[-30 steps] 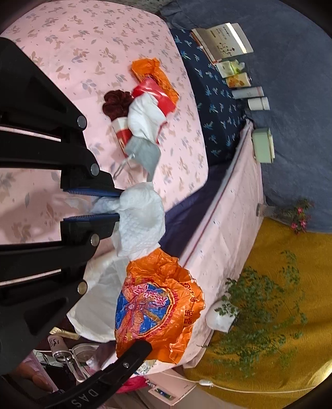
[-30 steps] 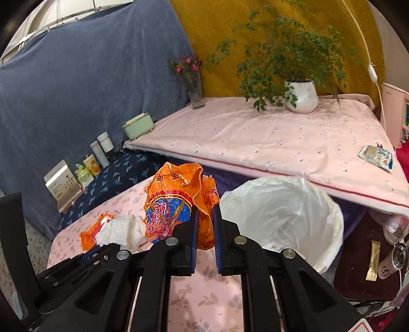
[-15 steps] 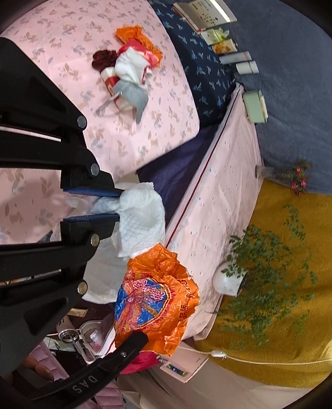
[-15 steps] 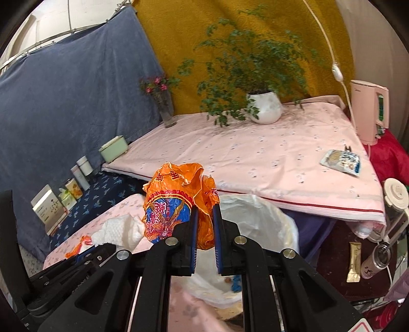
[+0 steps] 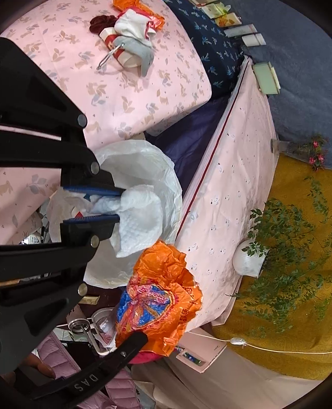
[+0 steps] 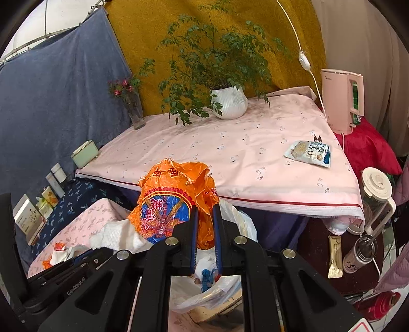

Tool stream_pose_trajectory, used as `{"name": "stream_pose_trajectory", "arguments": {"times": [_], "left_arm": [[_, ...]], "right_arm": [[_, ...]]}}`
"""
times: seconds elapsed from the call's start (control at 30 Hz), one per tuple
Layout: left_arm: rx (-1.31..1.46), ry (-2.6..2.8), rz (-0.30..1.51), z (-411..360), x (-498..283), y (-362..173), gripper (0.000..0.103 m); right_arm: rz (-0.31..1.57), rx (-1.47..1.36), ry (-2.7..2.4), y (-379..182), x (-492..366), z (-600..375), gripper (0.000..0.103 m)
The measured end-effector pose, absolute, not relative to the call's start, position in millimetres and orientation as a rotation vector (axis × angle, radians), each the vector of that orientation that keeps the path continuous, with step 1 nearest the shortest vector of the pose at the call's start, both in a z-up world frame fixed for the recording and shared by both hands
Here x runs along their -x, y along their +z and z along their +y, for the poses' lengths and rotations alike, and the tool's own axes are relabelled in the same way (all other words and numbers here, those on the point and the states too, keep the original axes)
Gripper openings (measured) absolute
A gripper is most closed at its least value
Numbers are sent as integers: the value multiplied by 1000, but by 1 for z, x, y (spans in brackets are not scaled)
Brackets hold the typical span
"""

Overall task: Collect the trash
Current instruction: 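Carry the tissue and orange wrapper toward the white bin, then open both grippers over the bin to drop tissue and wrapper, then move both open grippers back over the trash pile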

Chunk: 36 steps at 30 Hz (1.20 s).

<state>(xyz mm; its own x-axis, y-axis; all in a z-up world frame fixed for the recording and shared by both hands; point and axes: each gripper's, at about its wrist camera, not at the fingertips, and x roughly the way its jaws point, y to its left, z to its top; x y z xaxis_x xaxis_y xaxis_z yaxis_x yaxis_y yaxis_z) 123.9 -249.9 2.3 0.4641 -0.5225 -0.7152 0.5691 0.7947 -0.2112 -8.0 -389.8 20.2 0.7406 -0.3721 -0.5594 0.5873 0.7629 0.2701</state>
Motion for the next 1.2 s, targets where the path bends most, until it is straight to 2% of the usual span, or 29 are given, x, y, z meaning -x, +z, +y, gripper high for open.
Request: {"name": "stream_pose_trajectory", "arguments": {"times": [0.07,0.13,0.43,0.53,0.67,0.7,1.2], "left_arm": [[-48,-660,853,-249,-127,1,41],[-43,-642,834,-247,-129,2,47],[-48,-604,813,-233,-138,4,48],[-53,-583,799,-227,-138,6,56],[-60,-540,771,-218,-139,7,64],[-59,-531,769,-215,-140,7,64],[-51,-389,738,-156,-146,8,65]], "right_arm": [[514,-453,-548,16,5,-392,11],[522,-453,-548,13,1,-392,11],[544,-449,-525,5,-21,-387,13],[546,-447,-519,3,-26,-383,19],[552,-430,-508,3,-31,-375,37],[553,-422,-505,4,-32,-372,38],[570,-349,-381,19,-52,-310,44]]}}
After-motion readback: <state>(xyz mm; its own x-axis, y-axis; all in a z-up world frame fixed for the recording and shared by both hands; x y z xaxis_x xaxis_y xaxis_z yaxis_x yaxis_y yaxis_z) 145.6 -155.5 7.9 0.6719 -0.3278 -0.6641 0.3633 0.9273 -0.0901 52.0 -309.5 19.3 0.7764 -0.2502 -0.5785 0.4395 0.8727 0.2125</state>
